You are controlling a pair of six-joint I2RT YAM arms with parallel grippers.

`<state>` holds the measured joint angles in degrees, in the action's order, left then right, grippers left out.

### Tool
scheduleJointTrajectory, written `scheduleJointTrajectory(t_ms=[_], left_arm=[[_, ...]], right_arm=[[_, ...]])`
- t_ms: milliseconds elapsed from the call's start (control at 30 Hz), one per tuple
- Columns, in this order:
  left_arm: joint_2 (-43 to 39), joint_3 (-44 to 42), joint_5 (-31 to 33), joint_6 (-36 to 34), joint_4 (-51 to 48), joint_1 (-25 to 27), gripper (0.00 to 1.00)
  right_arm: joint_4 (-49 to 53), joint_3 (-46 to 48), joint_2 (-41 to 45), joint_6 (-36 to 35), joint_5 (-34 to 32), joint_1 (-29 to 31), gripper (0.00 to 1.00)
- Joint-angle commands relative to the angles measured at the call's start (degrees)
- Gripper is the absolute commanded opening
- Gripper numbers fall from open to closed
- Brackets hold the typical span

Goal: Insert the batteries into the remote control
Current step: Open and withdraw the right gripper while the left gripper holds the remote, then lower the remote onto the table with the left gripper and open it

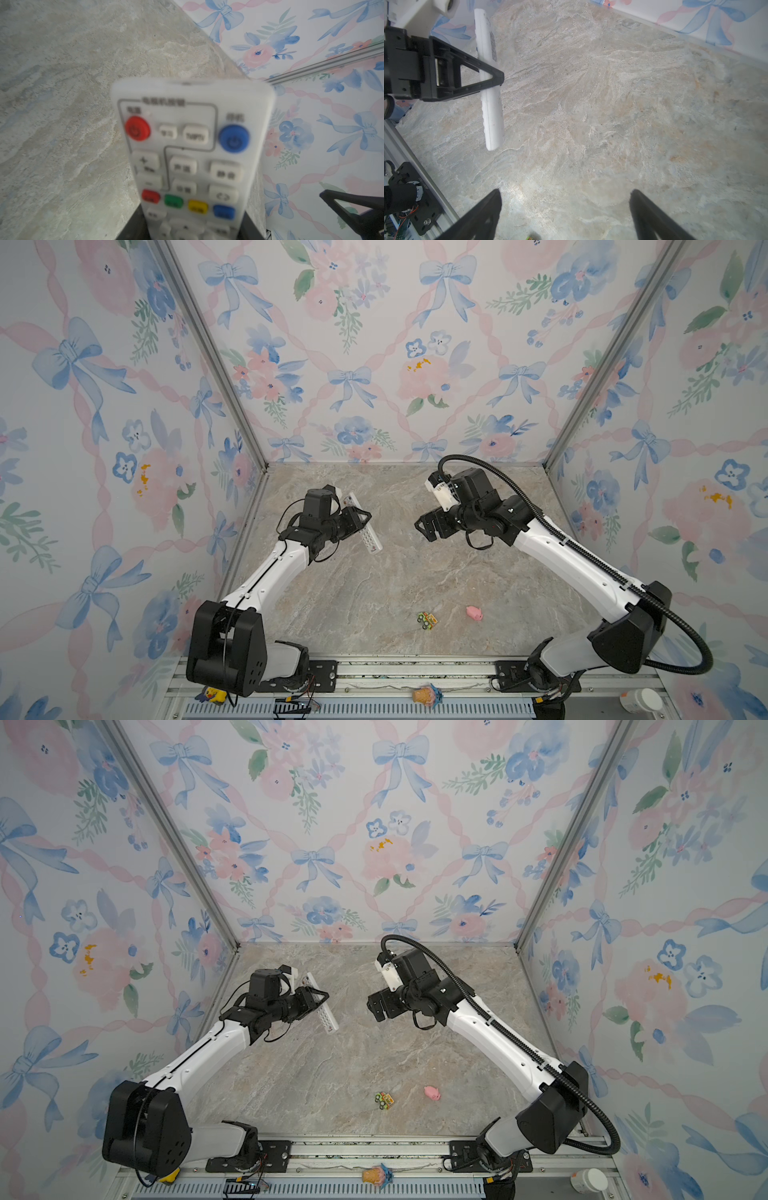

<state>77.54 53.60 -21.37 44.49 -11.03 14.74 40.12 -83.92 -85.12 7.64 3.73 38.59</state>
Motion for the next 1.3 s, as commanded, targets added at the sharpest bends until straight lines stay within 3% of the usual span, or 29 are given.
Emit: scheduleJointTrajectory(t_ms=[0,400,767,1267], left_arm=[[1.81,3.42,5.17,-3.78,-5.50,2.70,0.00],[8.96,8.04,16.91,-9.05,-17.53,9.82,0.00],[13.24,7.25,21.62,-9.60,-20.08,13.54,0.00],[18.13,5.97,24.09,-10.56,-20.32,14.56,0.00]], right_arm=[[1.32,1.79,1.60,2.28,-2.96,-0.62,0.97],[1.90,3.73,2.77,2.64,-4.25,-1.06,0.97],[1.37,4.77,2.61,2.46,-3.73,-1.15,0.97],[0.40,5.91,2.59,2.80,-3.29,-1.26,0.97]])
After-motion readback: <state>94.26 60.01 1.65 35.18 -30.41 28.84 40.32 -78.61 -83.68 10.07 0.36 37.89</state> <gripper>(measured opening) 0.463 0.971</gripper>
